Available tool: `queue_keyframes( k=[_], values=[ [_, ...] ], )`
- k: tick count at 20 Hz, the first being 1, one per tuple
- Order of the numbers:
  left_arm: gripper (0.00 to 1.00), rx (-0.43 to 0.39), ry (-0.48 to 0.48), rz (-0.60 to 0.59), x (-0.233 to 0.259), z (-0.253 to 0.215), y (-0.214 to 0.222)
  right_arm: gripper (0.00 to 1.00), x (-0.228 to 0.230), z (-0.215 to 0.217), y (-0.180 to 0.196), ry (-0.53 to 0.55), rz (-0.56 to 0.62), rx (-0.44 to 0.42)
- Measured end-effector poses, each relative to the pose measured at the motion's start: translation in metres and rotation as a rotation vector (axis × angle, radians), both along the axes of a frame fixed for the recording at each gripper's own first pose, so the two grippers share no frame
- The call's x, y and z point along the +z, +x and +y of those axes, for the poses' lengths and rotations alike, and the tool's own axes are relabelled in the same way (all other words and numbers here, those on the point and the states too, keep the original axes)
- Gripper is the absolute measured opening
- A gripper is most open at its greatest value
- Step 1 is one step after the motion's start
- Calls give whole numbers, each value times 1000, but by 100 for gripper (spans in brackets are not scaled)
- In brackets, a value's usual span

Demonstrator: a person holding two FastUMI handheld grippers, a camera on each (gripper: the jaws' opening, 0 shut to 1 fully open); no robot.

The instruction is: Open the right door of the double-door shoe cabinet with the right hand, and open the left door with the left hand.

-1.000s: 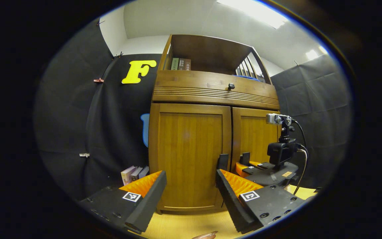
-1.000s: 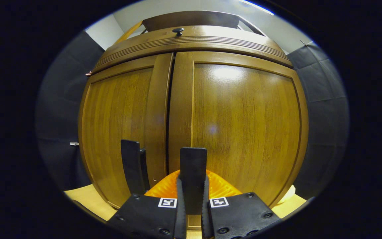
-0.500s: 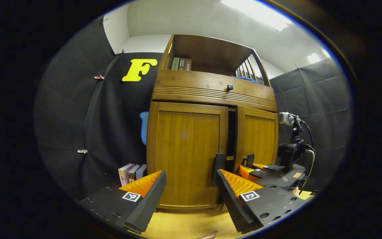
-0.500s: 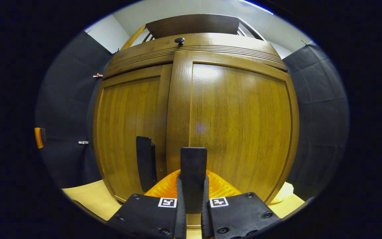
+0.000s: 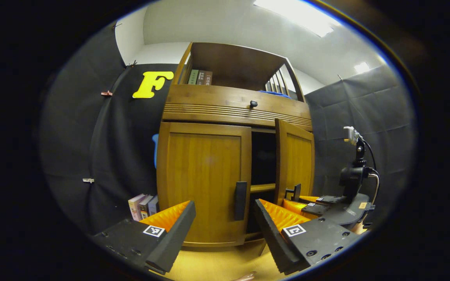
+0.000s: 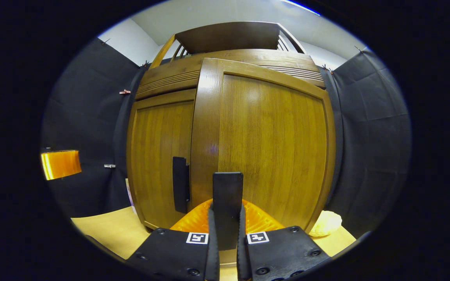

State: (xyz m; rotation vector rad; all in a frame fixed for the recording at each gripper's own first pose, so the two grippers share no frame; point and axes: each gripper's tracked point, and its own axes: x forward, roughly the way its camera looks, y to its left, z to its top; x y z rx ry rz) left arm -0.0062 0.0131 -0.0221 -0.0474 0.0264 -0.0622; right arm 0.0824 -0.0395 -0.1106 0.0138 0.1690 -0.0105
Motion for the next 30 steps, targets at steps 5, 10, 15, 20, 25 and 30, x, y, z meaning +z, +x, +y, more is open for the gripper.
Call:
queue_keyframes(
  k=[5,10,15,20,25,30],
  values=[
    [94,-23,-10,-13,0,-18,1,17,8,-12,-30,1,8,17],
    [94,-51,-19,-25,3,-37,3,17,16,-29,-56,1,17,16],
    [94,-100,-10,-37,6,-64,3,20,24,-53,-83,1,19,-11],
    [92,-155,1,-46,8,-93,2,20,29,-80,-105,-5,15,-61],
    [92,-195,-6,-48,7,-117,5,20,33,-105,-121,-18,13,-119],
    [94,-208,6,-43,3,-138,12,19,34,-137,-135,-73,13,-181]
  ],
)
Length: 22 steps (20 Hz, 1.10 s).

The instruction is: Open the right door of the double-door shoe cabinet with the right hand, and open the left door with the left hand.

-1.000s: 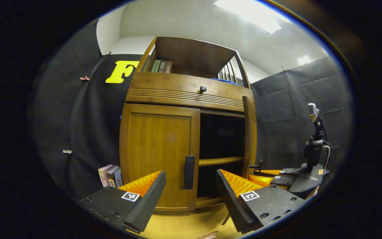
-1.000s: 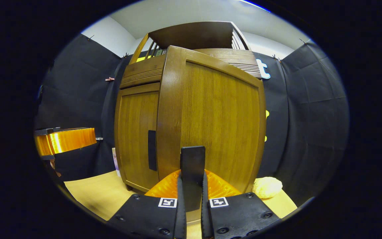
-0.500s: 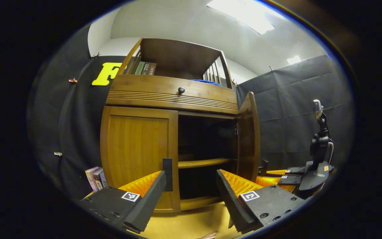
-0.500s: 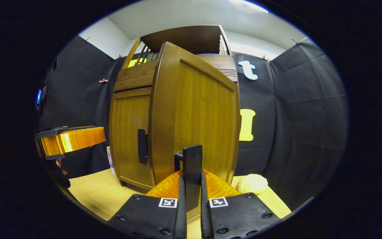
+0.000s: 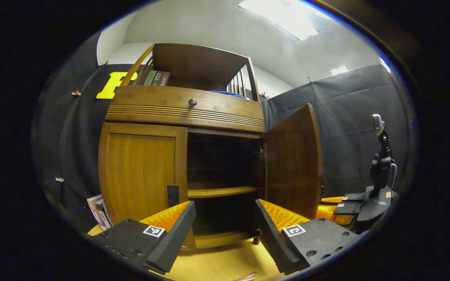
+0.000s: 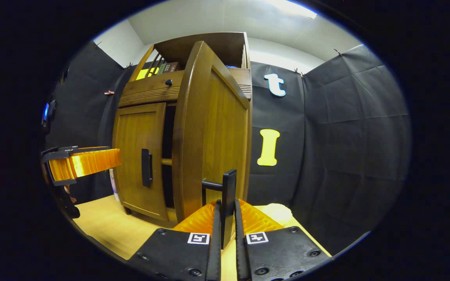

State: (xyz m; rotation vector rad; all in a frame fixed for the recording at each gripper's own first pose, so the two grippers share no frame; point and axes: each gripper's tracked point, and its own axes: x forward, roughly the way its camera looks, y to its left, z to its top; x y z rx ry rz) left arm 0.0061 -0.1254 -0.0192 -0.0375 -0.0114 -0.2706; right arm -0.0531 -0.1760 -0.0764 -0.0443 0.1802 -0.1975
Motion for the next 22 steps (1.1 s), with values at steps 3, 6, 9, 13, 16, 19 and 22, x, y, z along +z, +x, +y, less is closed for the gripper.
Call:
queue_keyframes(
  k=[3,6,9,13,16,19,22],
  values=[
    [92,22,11,7,-6,-4,9,17,3,-23,-7,4,-3,-36],
    [94,39,12,18,-11,-9,17,14,0,-32,-16,71,7,-28],
    [94,46,19,16,-13,-16,22,13,-1,-42,-28,72,15,-22],
    [94,50,2,10,-14,-24,25,14,14,-58,-46,13,-7,-48],
    [92,63,-11,17,-16,-25,27,11,24,-77,-59,-6,-28,-99],
    [93,98,-6,8,-15,-17,28,11,33,-66,-70,60,-48,-71],
    [92,144,19,-12,-16,-3,31,5,31,-56,-74,41,-52,-43]
  ],
)
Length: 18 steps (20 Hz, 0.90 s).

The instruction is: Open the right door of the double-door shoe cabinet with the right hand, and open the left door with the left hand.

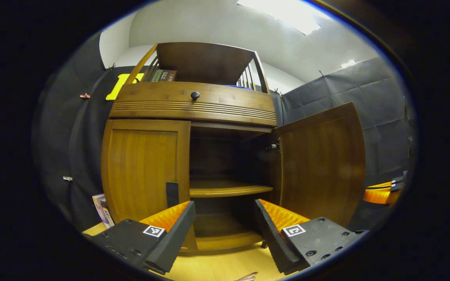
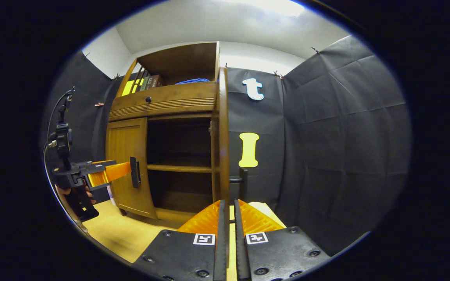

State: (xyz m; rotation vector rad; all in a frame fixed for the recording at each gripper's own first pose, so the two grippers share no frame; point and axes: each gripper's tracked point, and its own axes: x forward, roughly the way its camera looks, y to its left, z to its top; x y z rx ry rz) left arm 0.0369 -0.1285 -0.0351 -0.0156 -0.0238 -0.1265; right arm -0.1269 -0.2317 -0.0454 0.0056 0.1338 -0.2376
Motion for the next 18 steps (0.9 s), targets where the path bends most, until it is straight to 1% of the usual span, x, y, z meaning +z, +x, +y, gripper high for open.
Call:
queue_keyframes(
  k=[1,2,3,4,5,6,7,8,9,10,12,13,14,15,16,18],
  values=[
    [92,15,1,-2,-2,6,2,14,0,10,0,-5,-4,24],
    [92,27,-2,-3,-3,11,4,5,2,22,-2,-1,-10,53],
    [92,38,-4,-2,-5,17,5,14,3,32,0,9,-15,75],
    [92,50,-4,3,-8,24,8,14,7,44,5,24,-22,110],
    [92,64,-3,7,-11,32,10,21,7,54,10,43,-23,138],
    [94,76,0,9,-12,39,14,34,6,63,14,60,-29,157],
    [94,91,3,6,-13,46,18,47,9,70,20,70,-43,178],
    [96,99,6,2,-13,51,21,57,12,76,25,79,-56,197],
    [96,108,8,-1,-13,56,26,66,13,83,30,83,-65,218],
    [94,117,12,-1,-13,61,31,76,12,89,35,75,-73,241],
    [94,133,14,-4,-15,68,43,95,10,97,46,34,-85,273],
    [94,132,11,-8,-16,67,50,98,7,103,51,19,-83,292],
    [96,126,11,-10,-17,67,58,97,5,108,56,11,-78,311],
    [92,124,12,-13,-18,68,66,98,3,113,61,11,-75,330],
    [94,130,15,-20,-19,70,74,96,0,117,67,16,-70,348],
    [93,148,16,-24,-25,75,88,96,-7,122,77,31,-54,376]
  ],
)
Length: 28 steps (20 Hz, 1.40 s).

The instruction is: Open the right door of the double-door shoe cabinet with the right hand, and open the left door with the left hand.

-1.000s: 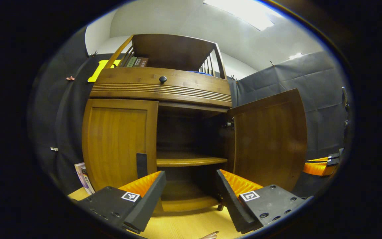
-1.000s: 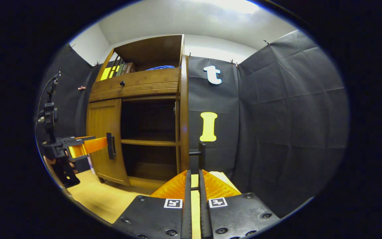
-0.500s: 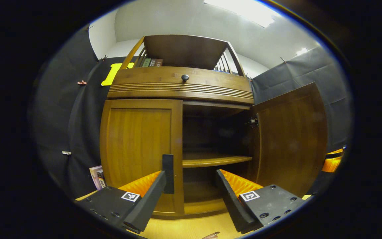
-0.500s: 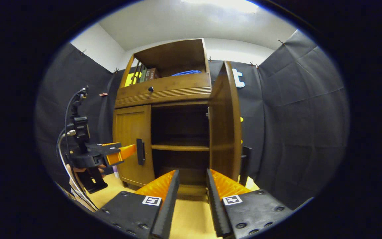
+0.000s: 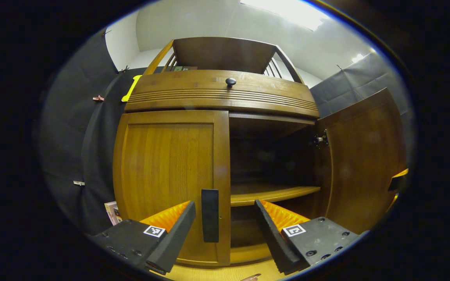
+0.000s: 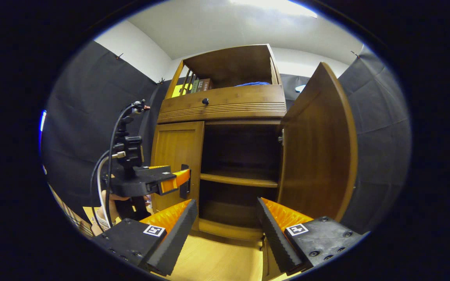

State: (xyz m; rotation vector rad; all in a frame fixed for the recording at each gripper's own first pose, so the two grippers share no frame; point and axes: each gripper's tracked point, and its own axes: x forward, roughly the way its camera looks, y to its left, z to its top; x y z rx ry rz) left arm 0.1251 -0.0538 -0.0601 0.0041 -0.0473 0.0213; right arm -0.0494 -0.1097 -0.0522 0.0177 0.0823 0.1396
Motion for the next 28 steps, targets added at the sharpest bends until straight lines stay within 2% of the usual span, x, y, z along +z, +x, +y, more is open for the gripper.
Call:
queue_keyframes(
  k=[4,13,17,19,26,28],
  values=[
    [93,21,-33,-5,-14,10,27,96,-11,-1,15,6,20,8],
    [89,54,3,30,-35,22,63,96,-11,-10,28,34,-15,-18],
    [76,63,1,27,-40,24,68,95,-17,-15,32,25,-4,-30],
    [73,49,-14,24,-40,21,70,95,-19,-17,30,26,8,-37],
    [37,38,-29,39,-42,24,68,96,-32,-20,39,30,41,-51],
    [35,41,-16,44,-41,26,67,96,-33,-17,37,31,42,-49]
  ],
)
